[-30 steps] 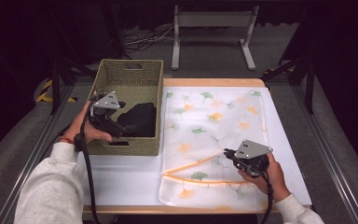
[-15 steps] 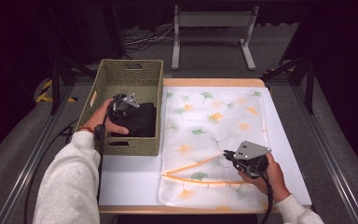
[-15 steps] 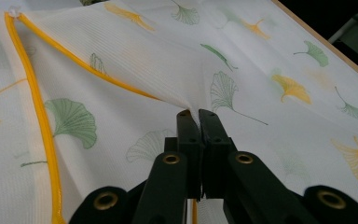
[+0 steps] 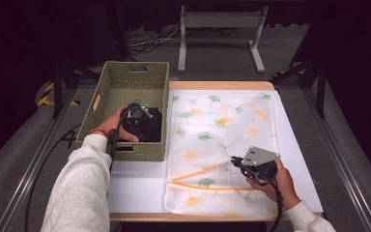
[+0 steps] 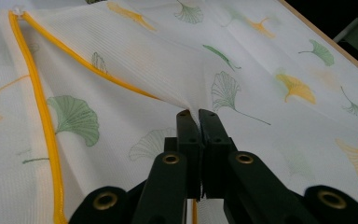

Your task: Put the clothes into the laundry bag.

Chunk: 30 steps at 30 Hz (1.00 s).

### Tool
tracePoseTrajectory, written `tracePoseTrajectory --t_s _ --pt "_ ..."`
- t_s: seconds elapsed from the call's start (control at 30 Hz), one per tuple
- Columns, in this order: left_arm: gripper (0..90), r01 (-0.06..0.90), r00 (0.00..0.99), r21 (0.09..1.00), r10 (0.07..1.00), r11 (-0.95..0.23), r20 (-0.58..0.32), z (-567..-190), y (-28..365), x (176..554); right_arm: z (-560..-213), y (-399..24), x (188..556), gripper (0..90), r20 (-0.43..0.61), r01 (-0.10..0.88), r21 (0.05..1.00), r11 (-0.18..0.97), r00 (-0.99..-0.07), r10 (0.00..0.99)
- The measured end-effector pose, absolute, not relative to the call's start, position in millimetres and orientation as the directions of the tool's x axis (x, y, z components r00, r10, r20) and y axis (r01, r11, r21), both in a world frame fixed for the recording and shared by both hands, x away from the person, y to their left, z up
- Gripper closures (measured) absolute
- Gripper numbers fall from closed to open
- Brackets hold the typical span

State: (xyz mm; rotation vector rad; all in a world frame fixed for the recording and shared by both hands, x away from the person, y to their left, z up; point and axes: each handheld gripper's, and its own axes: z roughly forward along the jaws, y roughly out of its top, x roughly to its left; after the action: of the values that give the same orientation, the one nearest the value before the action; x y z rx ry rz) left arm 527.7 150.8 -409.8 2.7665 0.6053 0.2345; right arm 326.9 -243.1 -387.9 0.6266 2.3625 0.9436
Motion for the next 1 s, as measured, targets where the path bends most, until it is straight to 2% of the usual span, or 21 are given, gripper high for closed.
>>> tracePoseTrajectory --t_s 0.07,0.2,0.23,0.3,0.37,0.5,0.73,1.0 --pt "2.3 0.383 0.897 0.307 0.43 -0.871 0.1 -409 151 528 -389 -242 327 88.5 -0.29 0.222 0.721 0.656 -0.764 0.577" --pt "14.8 0.379 0.896 0.307 0.43 -0.873 0.114 -408 152 528 -389 -242 327 88.5 -0.288 0.223 0.722 0.655 -0.764 0.578" --pt "14.8 0.383 0.893 0.306 0.434 -0.872 0.12 -407 152 528 -389 -242 327 88.5 -0.288 0.223 0.722 0.655 -0.764 0.578" --pt "25.1 0.369 0.892 0.307 0.427 -0.877 0.146 -404 154 527 -389 -243 327 88.5 -0.287 0.224 0.721 0.656 -0.765 0.576" --pt "39.3 0.372 0.886 0.303 0.433 -0.877 0.165 -402 155 528 -389 -242 326 88.5 -0.285 0.225 0.721 0.655 -0.766 0.577" --pt "51.6 0.362 0.887 0.31 0.427 -0.879 0.175 -400 156 526 -389 -242 326 88.5 -0.287 0.221 0.721 0.657 -0.767 0.574" --pt "59.0 0.351 0.888 0.329 0.423 -0.877 0.179 -395 159 524 -389 -243 326 88.6 -0.281 0.223 0.727 0.649 -0.766 0.578" --pt "61.9 0.345 0.865 0.339 0.437 -0.875 0.247 -384 160 522 -389 -243 325 88.6 -0.277 0.223 0.734 0.642 -0.764 0.582"
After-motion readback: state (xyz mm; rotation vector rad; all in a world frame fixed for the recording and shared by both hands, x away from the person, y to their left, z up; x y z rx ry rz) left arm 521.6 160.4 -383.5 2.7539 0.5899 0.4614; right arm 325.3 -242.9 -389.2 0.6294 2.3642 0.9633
